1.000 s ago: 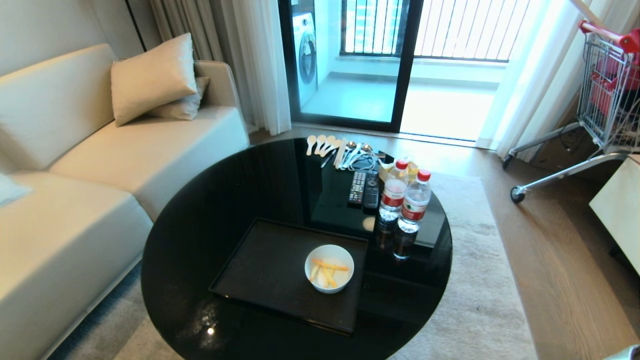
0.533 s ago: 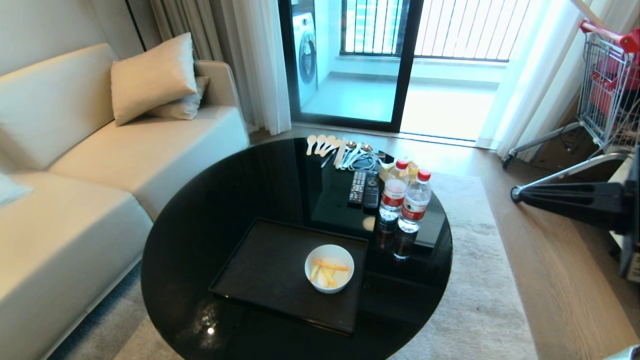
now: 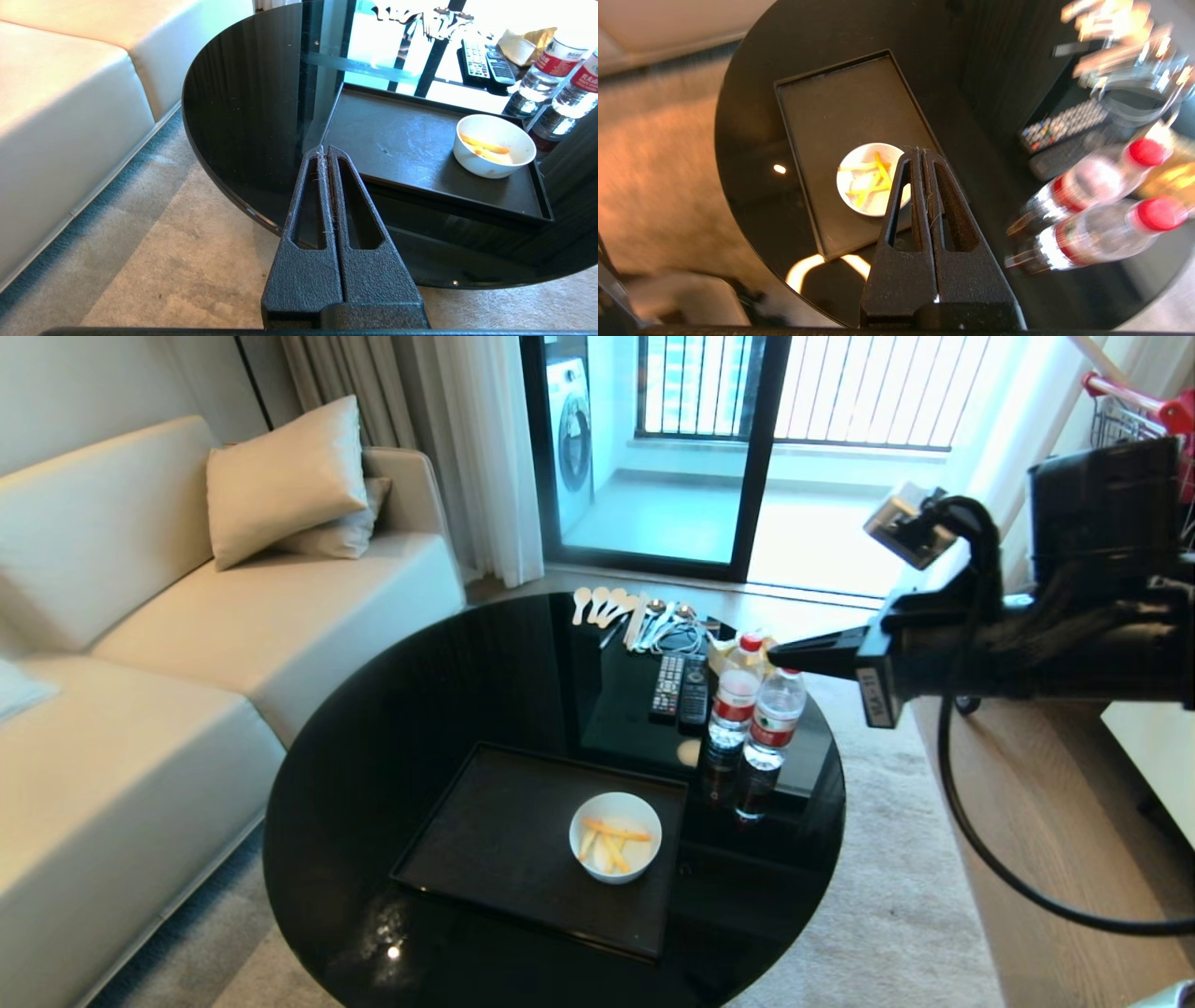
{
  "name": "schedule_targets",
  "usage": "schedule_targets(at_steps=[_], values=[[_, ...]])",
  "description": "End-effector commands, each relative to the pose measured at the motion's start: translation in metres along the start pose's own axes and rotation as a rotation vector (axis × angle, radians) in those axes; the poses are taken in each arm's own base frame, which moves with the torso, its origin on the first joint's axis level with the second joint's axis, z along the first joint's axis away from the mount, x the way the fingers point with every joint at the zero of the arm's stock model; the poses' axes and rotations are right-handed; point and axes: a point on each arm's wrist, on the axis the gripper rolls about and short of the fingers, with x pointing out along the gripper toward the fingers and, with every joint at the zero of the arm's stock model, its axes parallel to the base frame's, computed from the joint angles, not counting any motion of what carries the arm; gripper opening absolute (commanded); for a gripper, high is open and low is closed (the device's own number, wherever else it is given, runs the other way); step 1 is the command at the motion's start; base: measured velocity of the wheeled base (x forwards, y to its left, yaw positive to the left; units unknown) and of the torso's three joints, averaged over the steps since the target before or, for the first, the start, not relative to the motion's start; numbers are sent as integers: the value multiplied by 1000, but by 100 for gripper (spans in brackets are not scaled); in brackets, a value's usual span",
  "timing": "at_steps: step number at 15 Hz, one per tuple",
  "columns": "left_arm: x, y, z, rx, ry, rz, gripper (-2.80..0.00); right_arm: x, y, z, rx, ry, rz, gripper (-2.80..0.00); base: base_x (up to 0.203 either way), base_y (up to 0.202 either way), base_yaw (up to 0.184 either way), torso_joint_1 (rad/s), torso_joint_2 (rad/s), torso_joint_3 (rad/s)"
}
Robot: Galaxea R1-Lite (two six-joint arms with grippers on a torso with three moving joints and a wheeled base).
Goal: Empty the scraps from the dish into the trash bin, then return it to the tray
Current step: Pick up the bowl with leftover food
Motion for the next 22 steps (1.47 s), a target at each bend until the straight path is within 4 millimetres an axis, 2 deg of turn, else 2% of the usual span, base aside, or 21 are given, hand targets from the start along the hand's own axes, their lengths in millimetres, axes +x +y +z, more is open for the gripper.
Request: schedule_targets(at_steps=[1, 3, 6, 7, 9, 11, 15, 18, 19, 22], values=[[0, 0, 0, -1, -1, 0, -280, 51, -8, -13, 250, 90, -74, -280, 0, 0, 0, 0, 0, 0], [0, 0, 0, -1, -1, 0, -280, 83, -1, -24, 447, 164, -186, -280, 0, 0, 0, 0, 0, 0], [0, 0, 0, -1, -1, 0, -280, 110, 17, -51, 675, 324, -325, -280, 0, 0, 0, 0, 0, 0], [0, 0, 0, -1, -1, 0, -280, 117, 20, -63, 702, 387, -360, -280, 0, 0, 0, 0, 0, 0], [0, 0, 0, -1, -1, 0, -280, 126, 23, -84, 719, 498, -444, -280, 0, 0, 0, 0, 0, 0], [0, 0, 0, -1, -1, 0, -280, 133, 29, -93, 707, 544, -460, -280, 0, 0, 0, 0, 0, 0], [0, 0, 0, -1, -1, 0, -280, 153, 52, -101, 673, 589, -440, -280, 0, 0, 0, 0, 0, 0], [0, 0, 0, -1, -1, 0, -280, 171, 57, -100, 657, 615, -466, -280, 0, 0, 0, 0, 0, 0], [0, 0, 0, -1, -1, 0, -280, 176, 58, -100, 655, 626, -470, 0, 0, 0, 0, 0, 0, 0], [0, 0, 0, -1, -1, 0, -280, 192, 60, -100, 654, 608, -481, 0, 0, 0, 0, 0, 0, 0]])
